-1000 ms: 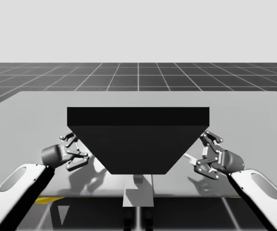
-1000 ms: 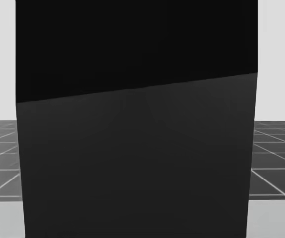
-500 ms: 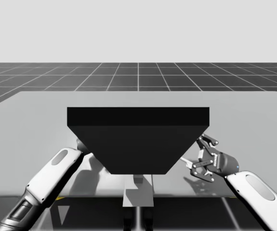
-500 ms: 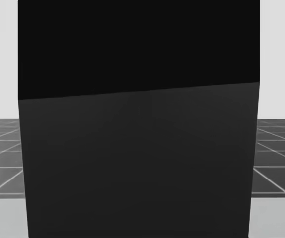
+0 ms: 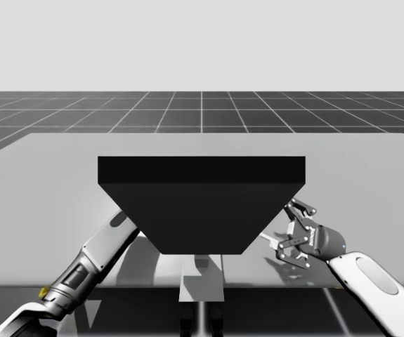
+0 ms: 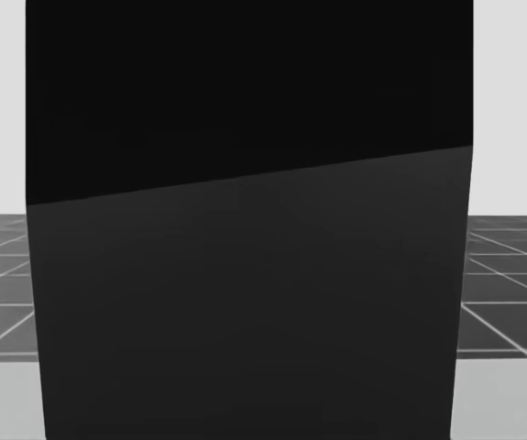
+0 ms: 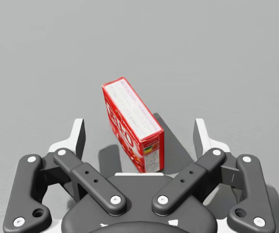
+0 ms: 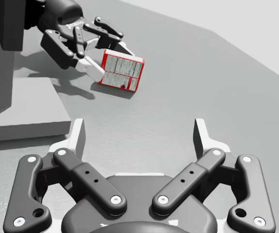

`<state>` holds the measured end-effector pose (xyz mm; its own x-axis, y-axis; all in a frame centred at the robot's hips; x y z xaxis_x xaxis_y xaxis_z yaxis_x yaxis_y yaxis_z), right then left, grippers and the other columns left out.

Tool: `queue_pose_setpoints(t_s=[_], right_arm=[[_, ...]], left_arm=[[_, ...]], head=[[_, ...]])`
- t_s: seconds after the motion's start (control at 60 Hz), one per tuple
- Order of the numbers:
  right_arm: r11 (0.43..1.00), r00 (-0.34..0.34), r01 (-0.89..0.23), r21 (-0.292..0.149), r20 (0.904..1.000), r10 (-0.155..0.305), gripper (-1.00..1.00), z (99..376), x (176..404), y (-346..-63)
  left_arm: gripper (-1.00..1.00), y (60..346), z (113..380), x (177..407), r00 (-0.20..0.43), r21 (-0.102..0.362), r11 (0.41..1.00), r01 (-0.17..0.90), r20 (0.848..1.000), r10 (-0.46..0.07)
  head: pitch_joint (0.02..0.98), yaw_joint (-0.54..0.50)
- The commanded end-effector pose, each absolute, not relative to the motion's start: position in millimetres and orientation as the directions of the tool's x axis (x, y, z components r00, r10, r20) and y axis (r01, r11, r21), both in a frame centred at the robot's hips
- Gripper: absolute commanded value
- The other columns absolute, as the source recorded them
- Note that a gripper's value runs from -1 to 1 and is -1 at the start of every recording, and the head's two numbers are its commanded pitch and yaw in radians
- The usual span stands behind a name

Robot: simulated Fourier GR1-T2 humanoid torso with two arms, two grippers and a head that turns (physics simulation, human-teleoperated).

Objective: Reach around the screen and pick up the object behind it.

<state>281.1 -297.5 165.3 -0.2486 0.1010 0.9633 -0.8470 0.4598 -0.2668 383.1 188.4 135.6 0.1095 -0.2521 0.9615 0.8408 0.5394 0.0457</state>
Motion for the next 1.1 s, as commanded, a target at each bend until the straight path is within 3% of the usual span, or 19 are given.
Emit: queue_pose_setpoints(t_s=[0.017,0.1,0.133,0.15,0.167,0.183,0.2,0.233,0.5,0.867,1.1], right_arm=[[0.454,-0.296,-0.848,-0.274,0.9548,0.024,-1.0,168,278,-297],[0.452,-0.3,-0.847,-0.279,0.9537,0.027,-1.0,167,278,-296],[0.451,-0.3,-0.847,-0.28,0.9534,0.028,-1.0,167,278,-296],[0.451,-0.302,-0.847,-0.283,0.9528,0.032,-1.0,167,277,-296],[0.45,-0.302,-0.847,-0.284,0.9527,0.032,-1.0,167,277,-296],[0.45,-0.302,-0.847,-0.284,0.9527,0.033,-1.0,167,277,-296],[0.45,-0.302,-0.847,-0.284,0.9528,0.033,-1.0,166,277,-296],[0.449,-0.302,-0.847,-0.284,0.9527,0.033,-1.0,166,277,-296],[0.455,-0.304,-0.843,-0.286,0.9519,0.035,-1.0,166,276,-298],[0.458,-0.305,-0.84,-0.289,0.9514,0.042,-1.0,164,277,-298],[0.463,-0.309,-0.837,-0.292,0.9501,0.041,-1.0,162,278,-297]], left_arm=[[-1.0,183,127,388,0.108,0.054,0.541,0.839,0.958,-0.264],[-1.0,182,126,389,0.107,0.06,0.542,0.838,0.957,-0.271],[-0.82,182,125,389,0.107,0.06,0.544,0.837,0.957,-0.271],[-0.52,182,124,389,0.111,0.058,0.548,0.834,0.957,-0.27],[-0.38,182,124,389,0.111,0.058,0.551,0.833,0.957,-0.27],[0.02,183,124,389,0.11,0.06,0.552,0.832,0.957,-0.27],[0.73,183,123,389,0.111,0.059,0.552,0.832,0.956,-0.271],[0.89,184,123,390,0.113,0.057,0.552,0.832,0.956,-0.27],[1.0,212,133,387,0.1,0.08,0.589,0.804,0.958,-0.268],[1.0,303,147,363,0.1,0.133,0.706,0.696,0.955,-0.278],[1.0,346,183,346,0.039,0.191,0.761,0.621,0.961,-0.273]], head=[[0.158,-0.02],[0.158,-0.02],[0.157,-0.02],[0.156,-0.02],[0.157,-0.02],[0.157,-0.02],[0.157,-0.02],[0.156,-0.02],[0.155,-0.03],[0.148,-0.03],[0.146,-0.02]])
